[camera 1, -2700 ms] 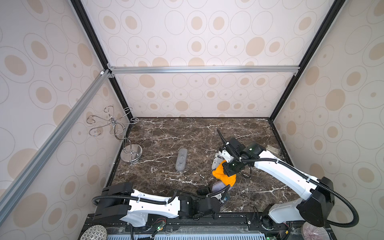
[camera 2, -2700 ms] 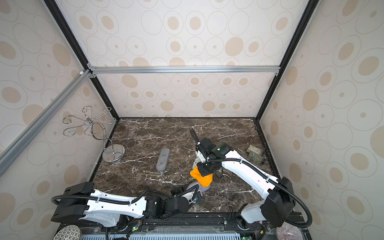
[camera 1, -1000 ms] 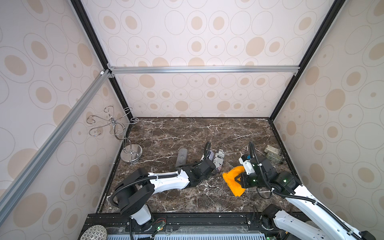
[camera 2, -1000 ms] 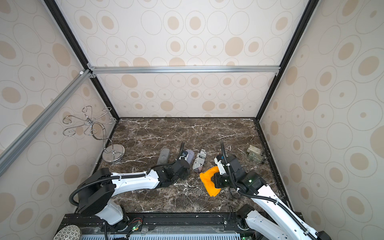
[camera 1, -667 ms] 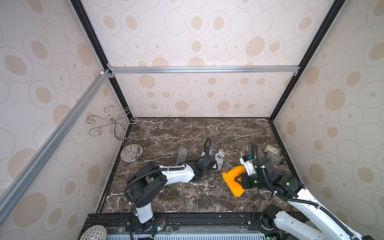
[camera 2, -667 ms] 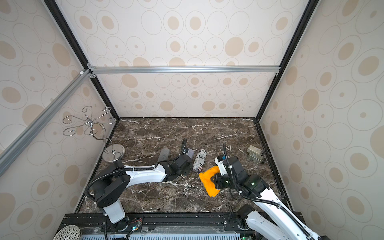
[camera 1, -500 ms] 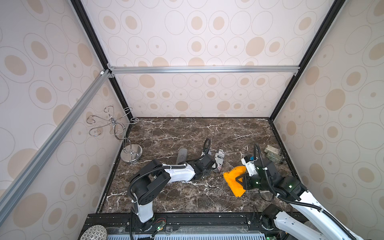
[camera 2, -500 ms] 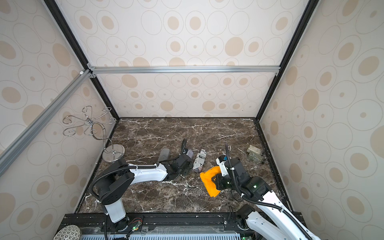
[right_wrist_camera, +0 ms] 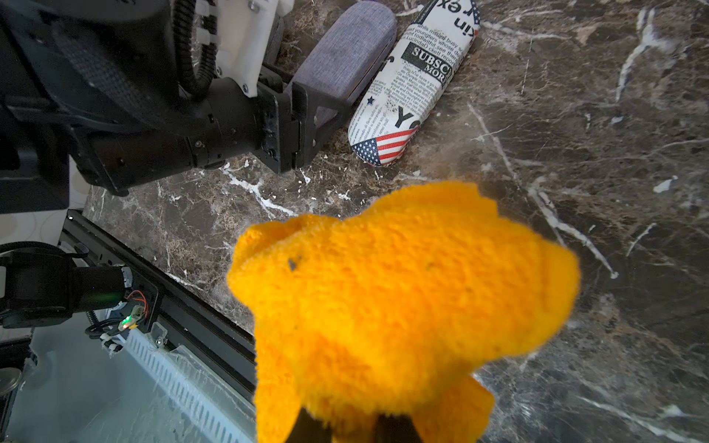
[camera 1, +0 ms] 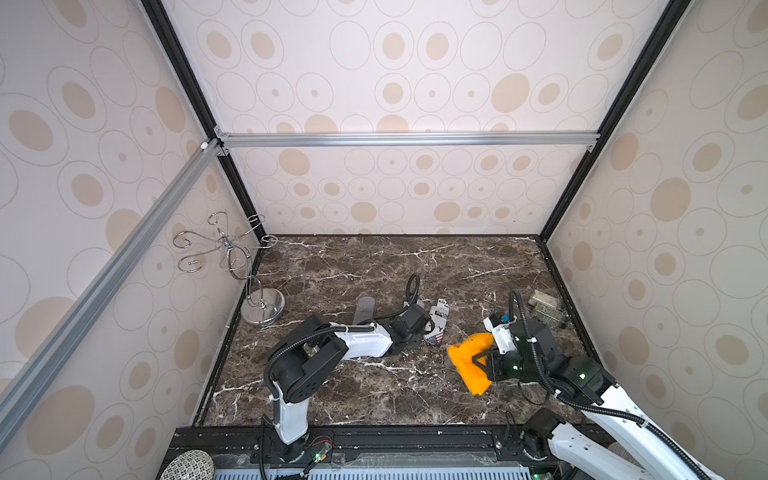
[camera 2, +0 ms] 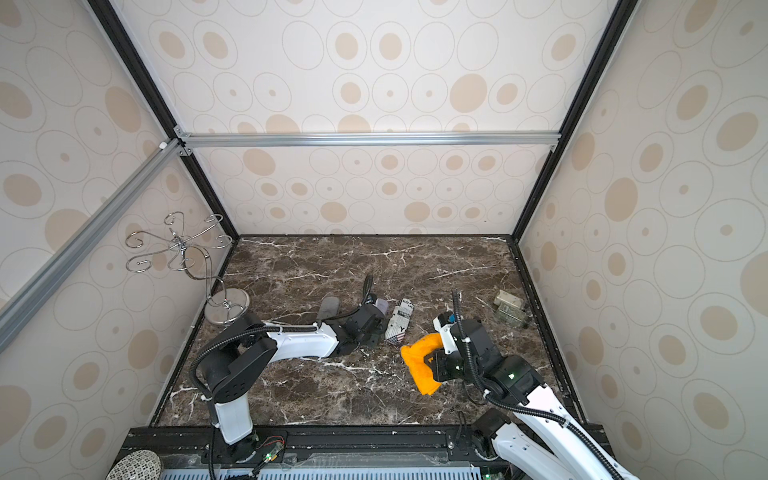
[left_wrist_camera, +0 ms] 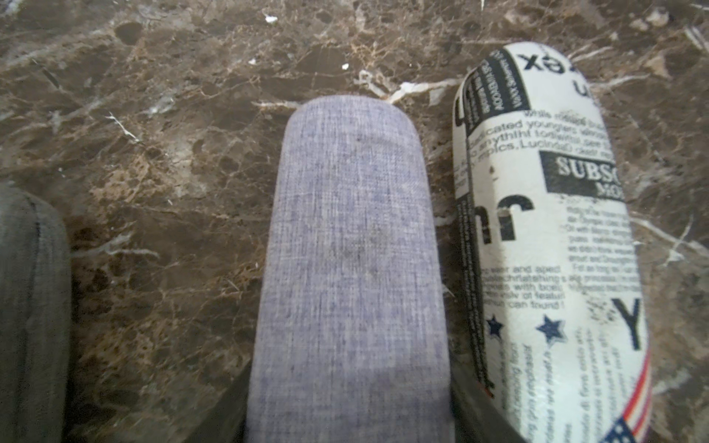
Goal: Wipe the eyeglass case
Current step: Place the eyeglass case at the center of the board.
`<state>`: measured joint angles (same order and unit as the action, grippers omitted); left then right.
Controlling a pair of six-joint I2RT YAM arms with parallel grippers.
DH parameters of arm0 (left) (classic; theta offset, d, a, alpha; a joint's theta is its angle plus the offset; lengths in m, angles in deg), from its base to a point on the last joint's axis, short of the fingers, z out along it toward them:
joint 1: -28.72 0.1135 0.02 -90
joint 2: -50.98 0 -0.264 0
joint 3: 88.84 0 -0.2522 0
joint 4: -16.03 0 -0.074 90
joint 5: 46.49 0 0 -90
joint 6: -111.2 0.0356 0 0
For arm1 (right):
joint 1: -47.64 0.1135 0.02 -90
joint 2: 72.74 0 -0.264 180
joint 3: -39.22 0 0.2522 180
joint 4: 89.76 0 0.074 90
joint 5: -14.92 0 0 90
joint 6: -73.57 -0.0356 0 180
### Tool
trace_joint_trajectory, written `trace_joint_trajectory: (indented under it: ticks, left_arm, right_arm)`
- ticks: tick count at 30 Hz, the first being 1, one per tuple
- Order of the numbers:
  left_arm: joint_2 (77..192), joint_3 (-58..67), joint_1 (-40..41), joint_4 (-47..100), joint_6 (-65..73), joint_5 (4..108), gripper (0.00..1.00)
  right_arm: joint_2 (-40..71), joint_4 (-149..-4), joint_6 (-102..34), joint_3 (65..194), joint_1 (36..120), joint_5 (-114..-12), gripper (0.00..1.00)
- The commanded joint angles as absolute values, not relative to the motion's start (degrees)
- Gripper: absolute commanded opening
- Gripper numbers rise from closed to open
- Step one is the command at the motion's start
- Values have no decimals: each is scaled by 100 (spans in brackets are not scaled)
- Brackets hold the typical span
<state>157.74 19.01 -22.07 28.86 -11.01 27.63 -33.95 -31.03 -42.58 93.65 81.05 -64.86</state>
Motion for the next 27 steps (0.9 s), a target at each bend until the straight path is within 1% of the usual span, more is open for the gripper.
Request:
trace_joint_trajectory:
  ticks: [1, 13, 23, 25, 27]
  left_arm:
    - [15838, 1726, -2156, 2829, -1246, 2761, 55]
    - [15863, 1757, -2151, 2873, -1343, 2769, 65]
    - [15749, 1764, -2143, 2894, -1333, 2813, 69]
    - [15615, 1800, -2142, 2934, -1329, 2804, 71]
    - [15365, 1903, -2147, 2974, -1331, 2842, 76]
  right_arm:
    - [-3435, -3113, -4306, 9288, 8104, -6537, 0]
    - [-3424, -3224, -4340, 9154, 8105, -6446, 0]
    - [-3421, -3231, -4344, 9135, 8104, -6417, 0]
    - [-3409, -3232, -4350, 9135, 8104, -6400, 0]
    - [-3385, -3274, -4328, 9091, 8102, -6391, 0]
